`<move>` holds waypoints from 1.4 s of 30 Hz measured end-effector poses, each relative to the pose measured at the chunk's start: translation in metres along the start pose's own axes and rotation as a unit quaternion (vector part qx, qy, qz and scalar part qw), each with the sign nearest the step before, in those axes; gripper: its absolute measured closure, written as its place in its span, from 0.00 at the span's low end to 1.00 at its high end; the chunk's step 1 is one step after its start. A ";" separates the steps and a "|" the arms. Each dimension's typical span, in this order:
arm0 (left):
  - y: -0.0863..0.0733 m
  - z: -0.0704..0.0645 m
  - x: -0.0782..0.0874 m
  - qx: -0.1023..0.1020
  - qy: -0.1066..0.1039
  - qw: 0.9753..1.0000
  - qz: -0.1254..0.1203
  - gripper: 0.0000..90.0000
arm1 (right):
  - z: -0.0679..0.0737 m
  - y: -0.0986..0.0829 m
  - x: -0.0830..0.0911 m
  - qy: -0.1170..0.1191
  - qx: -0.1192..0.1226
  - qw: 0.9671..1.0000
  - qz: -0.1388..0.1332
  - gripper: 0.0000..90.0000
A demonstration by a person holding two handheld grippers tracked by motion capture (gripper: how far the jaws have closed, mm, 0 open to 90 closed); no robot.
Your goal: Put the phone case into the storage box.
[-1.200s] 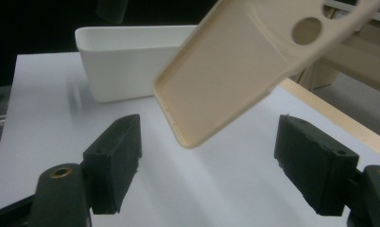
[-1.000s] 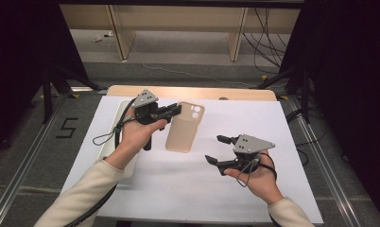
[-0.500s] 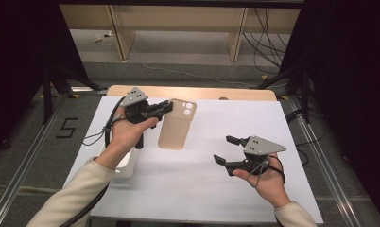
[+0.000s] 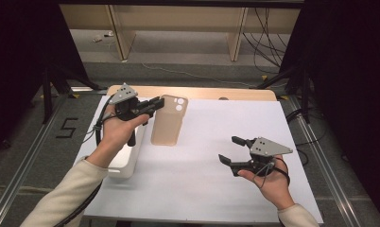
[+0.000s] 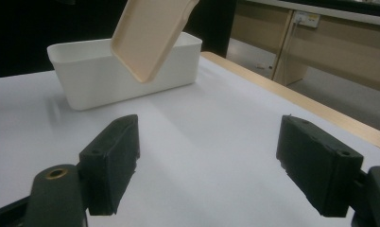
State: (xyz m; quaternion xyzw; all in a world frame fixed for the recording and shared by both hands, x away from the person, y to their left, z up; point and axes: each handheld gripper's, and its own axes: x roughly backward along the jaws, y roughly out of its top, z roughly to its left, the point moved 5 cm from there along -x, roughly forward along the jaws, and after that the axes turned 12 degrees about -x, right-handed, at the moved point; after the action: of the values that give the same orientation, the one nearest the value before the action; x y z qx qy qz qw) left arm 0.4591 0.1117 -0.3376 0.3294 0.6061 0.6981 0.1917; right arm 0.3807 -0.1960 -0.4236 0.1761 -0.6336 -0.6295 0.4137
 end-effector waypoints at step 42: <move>0.006 0.032 0.019 -0.011 0.029 0.999 -0.015 0.92 | -0.006 -0.007 0.012 -0.015 -0.018 1.000 -0.012 0.26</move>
State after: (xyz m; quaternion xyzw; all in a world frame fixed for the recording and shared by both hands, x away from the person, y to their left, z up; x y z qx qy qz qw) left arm 0.4684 0.1460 -0.3263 0.2973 0.6090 0.7108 0.1882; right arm 0.3765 -0.2097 -0.4275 0.1667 -0.6262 -0.6483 0.3997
